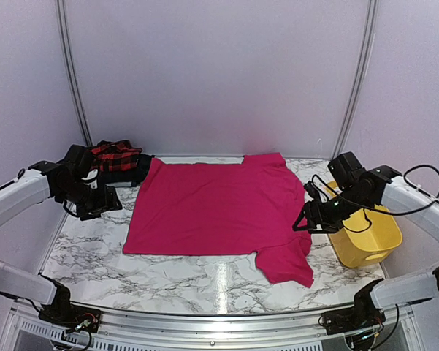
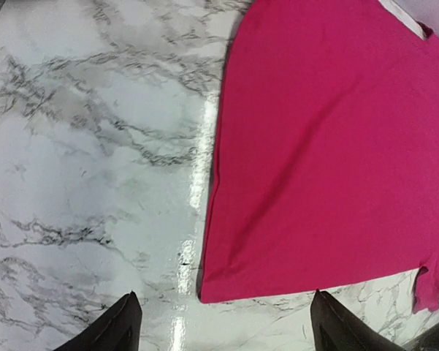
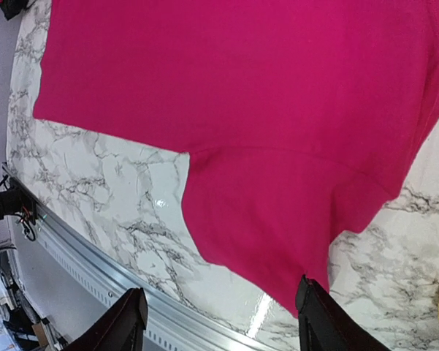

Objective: Fold and stack the mixed laundry pile
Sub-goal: Flatten out the crumpled T-shirt at the center of the board, then adjust the flattened T-shirt at the center of the board.

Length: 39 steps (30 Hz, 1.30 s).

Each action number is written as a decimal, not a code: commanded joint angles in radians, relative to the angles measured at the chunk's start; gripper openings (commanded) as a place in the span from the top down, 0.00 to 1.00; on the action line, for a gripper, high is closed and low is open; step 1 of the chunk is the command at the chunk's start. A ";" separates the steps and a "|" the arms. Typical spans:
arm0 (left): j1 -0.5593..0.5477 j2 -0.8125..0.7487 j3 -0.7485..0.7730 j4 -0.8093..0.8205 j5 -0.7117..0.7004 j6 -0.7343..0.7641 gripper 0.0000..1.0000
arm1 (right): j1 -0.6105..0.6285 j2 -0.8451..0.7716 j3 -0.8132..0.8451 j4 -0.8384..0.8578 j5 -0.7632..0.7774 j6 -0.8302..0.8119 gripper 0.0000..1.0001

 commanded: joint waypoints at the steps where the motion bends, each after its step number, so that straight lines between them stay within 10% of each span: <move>1: -0.091 0.092 0.063 0.084 0.060 0.071 0.18 | -0.015 0.149 0.024 0.149 0.050 -0.009 0.38; 20: -0.068 0.523 -0.077 0.296 0.094 -0.090 0.72 | -0.134 0.349 0.003 0.324 0.012 0.022 0.38; 32: 0.059 0.467 -0.126 0.222 0.016 -0.053 0.72 | -0.140 0.392 -0.074 0.429 0.038 0.112 0.40; 39: 0.051 0.390 -0.095 0.236 0.086 0.012 0.38 | -0.187 0.471 -0.099 0.408 0.100 0.111 0.40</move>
